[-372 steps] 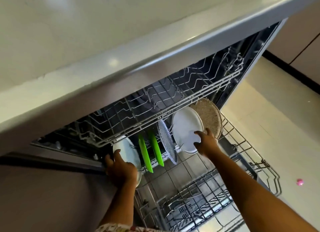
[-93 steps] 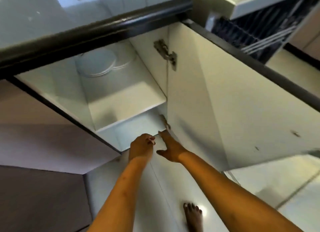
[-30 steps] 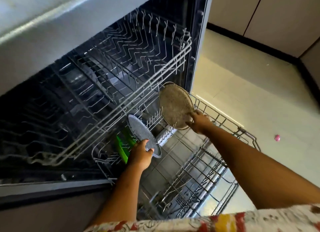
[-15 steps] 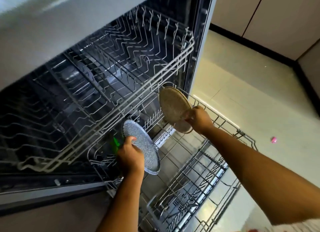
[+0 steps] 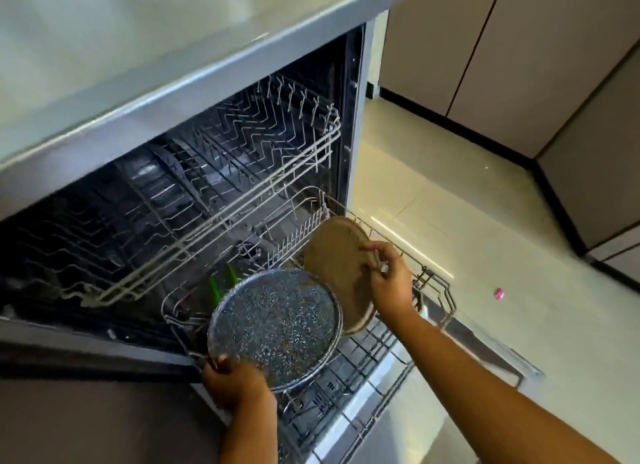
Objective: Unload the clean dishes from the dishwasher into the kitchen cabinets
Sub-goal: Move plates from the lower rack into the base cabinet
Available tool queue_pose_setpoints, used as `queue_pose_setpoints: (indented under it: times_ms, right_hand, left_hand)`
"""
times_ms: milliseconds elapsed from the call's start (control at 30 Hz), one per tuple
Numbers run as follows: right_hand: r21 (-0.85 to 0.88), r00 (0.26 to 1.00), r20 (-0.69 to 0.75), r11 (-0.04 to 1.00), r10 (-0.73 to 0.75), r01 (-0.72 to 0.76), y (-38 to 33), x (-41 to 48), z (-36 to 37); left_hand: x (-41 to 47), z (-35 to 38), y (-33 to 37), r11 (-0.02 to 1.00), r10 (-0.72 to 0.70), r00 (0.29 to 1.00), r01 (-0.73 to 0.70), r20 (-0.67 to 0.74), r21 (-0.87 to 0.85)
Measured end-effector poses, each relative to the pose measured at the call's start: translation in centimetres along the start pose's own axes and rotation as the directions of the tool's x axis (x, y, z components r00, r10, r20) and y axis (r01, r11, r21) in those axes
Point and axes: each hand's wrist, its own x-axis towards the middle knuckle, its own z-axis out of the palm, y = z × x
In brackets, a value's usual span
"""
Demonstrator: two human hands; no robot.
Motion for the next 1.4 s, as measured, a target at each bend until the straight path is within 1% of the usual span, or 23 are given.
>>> queue_pose_setpoints:
  times_ms: [67, 167, 233, 300, 400, 467, 533, 667, 733, 800, 900, 1000, 1133, 1233, 1300, 1333, 1367, 1400]
  right_hand:
    - [0.042, 0.999, 0.012, 0.998, 0.04, -0.041, -0.3, -2.3, -1.7]
    - [0.027, 0.995, 0.028, 0.995, 0.097, -0.098, -0.3, -5.5, -3.8]
    - [-0.002, 0.989, 0.036, 0.989, 0.146, -0.146, -0.1, -7.7, -5.1]
    - [0.019, 0.981, 0.059, 0.982, 0.186, -0.188, 0.4, -9.7, -6.0]
    - [0.008, 0.964, 0.058, 0.965, 0.261, -0.262, 1.2, -13.7, -7.3]
    - [-0.007, 0.945, 0.036, 0.946, 0.325, -0.325, 2.0, -15.8, -7.9]
    - [-0.037, 0.928, 0.053, 0.93, 0.368, -0.366, 2.3, -18.2, -8.2]
    - [-0.161, 0.895, 0.081, 0.892, 0.439, -0.423, 4.6, -22.4, -7.3]
    - [-0.194, 0.886, 0.085, 0.88, 0.456, -0.434, 6.1, -24.7, -6.5]
    - [-0.247, 0.873, 0.085, 0.859, 0.481, -0.449, 7.8, -27.1, -5.9]
    - [-0.328, 0.859, 0.113, 0.835, 0.499, -0.442, 9.5, -32.6, -4.3]
    - [-0.367, 0.848, 0.151, 0.825, 0.508, -0.429, 10.7, -38.7, -2.3]
    - [-0.358, 0.802, 0.231, 0.814, 0.551, -0.457, 10.0, -46.5, 1.3]
    - [-0.331, 0.776, 0.346, 0.843, 0.527, -0.424, 7.9, -51.0, 5.4]
    - [-0.286, 0.744, 0.408, 0.848, 0.529, -0.446, 6.1, -53.4, 8.6]
    - [-0.274, 0.732, 0.419, 0.843, 0.538, -0.463, 5.6, -54.0, 9.5]
    - [-0.265, 0.724, 0.438, 0.846, 0.533, -0.463, 4.6, -54.9, 11.0]
    - [-0.268, 0.717, 0.453, 0.848, 0.529, -0.457, 3.8, -56.0, 13.0]
  left_hand:
    - [-2.6, -1.8, -0.7, 0.997, -0.069, 0.997, 0.07, 0.032, -0.014]
    - [-6.5, -4.4, -2.2, 0.99, -0.138, 0.988, 0.14, 0.063, -0.024]
    - [-8.0, -5.8, -4.0, 0.965, -0.237, 0.969, 0.244, 0.069, -0.101]
    - [-9.2, -7.1, -6.1, 0.936, -0.299, 0.945, 0.317, 0.133, -0.154]
    - [-11.5, -10.5, -9.0, 0.923, -0.305, 0.936, 0.336, 0.175, -0.19]
    - [-12.2, -12.6, -10.7, 0.928, -0.3, 0.935, 0.333, 0.191, -0.17]
    - [-12.4, -14.9, -12.4, 0.917, -0.327, 0.923, 0.362, 0.204, -0.169]
    - [-12.3, -20.0, -15.6, 0.893, -0.336, 0.892, 0.404, 0.302, -0.2]
    - [-11.7, -22.5, -17.1, 0.881, -0.358, 0.876, 0.431, 0.323, -0.194]
    - [-10.9, -24.9, -18.8, 0.873, -0.398, 0.862, 0.461, 0.314, -0.16]
    - [-9.4, -29.6, -21.9, 0.853, -0.471, 0.836, 0.513, 0.281, -0.099]
    - [-7.9, -35.2, -24.1, 0.817, -0.525, 0.795, 0.571, 0.305, -0.08]
    - [-4.9, -43.9, -24.7, 0.806, -0.481, 0.789, 0.57, 0.383, -0.162]
    - [-1.1, -50.0, -23.2, 0.783, -0.452, 0.807, 0.563, 0.38, -0.265]
    - [1.9, -53.8, -21.5, 0.795, -0.426, 0.837, 0.527, 0.343, -0.3]
    - [2.8, -54.8, -20.4, 0.818, -0.397, 0.859, 0.491, 0.324, -0.299]
    - [4.1, -56.3, -19.3, 0.841, -0.353, 0.886, 0.441, 0.299, -0.314]
    - [5.3, -58.1, -17.9, 0.867, -0.28, 0.92, 0.365, 0.274, -0.338]
